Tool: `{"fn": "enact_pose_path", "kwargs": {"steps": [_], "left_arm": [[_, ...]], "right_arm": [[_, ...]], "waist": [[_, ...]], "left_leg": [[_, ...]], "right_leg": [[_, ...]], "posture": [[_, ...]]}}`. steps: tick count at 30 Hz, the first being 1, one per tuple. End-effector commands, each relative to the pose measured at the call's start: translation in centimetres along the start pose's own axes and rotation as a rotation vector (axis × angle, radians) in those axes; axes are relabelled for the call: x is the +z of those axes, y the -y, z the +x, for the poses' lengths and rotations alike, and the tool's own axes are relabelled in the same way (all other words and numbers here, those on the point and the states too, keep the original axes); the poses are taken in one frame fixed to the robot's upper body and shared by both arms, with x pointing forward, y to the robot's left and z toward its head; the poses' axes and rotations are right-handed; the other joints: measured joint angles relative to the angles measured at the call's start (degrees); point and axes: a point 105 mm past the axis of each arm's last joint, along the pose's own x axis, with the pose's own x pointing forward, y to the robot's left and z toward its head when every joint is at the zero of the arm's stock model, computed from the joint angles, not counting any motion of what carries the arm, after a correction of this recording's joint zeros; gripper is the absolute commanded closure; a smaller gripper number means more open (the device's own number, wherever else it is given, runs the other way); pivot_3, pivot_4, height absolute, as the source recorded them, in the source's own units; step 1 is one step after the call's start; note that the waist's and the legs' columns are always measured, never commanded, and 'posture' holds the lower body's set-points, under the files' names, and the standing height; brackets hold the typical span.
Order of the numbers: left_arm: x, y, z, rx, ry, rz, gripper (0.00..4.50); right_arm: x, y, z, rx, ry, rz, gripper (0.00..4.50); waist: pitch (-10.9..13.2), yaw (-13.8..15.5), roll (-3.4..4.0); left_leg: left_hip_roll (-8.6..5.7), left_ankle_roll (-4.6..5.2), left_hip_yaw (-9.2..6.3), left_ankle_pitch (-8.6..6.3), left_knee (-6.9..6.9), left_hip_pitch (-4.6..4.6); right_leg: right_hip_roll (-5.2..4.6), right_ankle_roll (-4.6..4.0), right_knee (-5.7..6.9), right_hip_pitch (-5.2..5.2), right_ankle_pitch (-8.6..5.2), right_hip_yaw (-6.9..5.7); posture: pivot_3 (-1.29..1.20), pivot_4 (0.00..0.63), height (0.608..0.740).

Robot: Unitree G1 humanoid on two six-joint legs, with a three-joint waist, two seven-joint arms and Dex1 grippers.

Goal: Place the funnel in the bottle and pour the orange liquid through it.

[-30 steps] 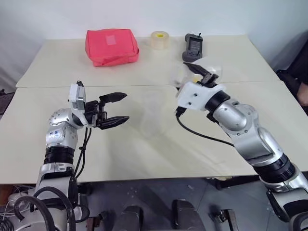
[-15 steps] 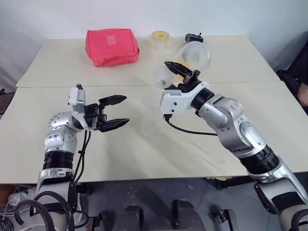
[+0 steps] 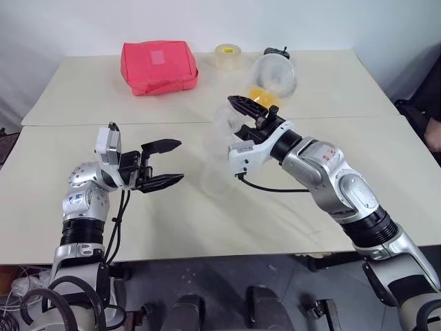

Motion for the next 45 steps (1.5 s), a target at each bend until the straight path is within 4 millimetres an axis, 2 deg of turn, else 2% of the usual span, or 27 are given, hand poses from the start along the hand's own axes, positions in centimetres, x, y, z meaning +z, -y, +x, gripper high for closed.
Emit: {"fn": "enact_pose_path", "kwargs": {"steps": [1,31,45], "left_arm": [[1.2,-0.1,0.0,-0.013,0.022,0.047,0.0],[1.3,-0.5,-0.1,-0.019,0.033,0.033,0.0],[1.1,-0.2,-1.3,0.032,0.076,0.004,0.0]], "right_arm": [[-0.3,2.5,-0.3,-0.1,-0.002,-0.058,2.08],[-0.6,3.2,-0.3,-0.129,0.049,-0.277,2.08],[-0.9,3.6,-0.1,-0.145,0.052,-0.304,2.08]], "waist": [[0.0,0.0,0.0],[0.0,0.0,0.0],[0.0,-0.1,0.0]], "left_leg": [[0.0,0.0,0.0,0.0,0.0,0.0],[0.0,-0.01,0.0,0.0,-0.02,0.0],[-0.01,-0.01,0.0,0.01,-0.02,0.0]], "right_leg": [[0.0,0.0,0.0,0.0,0.0,0.0],[0.01,0.0,0.0,-0.01,0.0,0.0],[0.0,0.0,-0.01,-0.01,0.0,0.0]], "posture": [[0.0,0.15,0.74],[0.0,0.15,0.74],[0.0,0.15,0.74]]}}
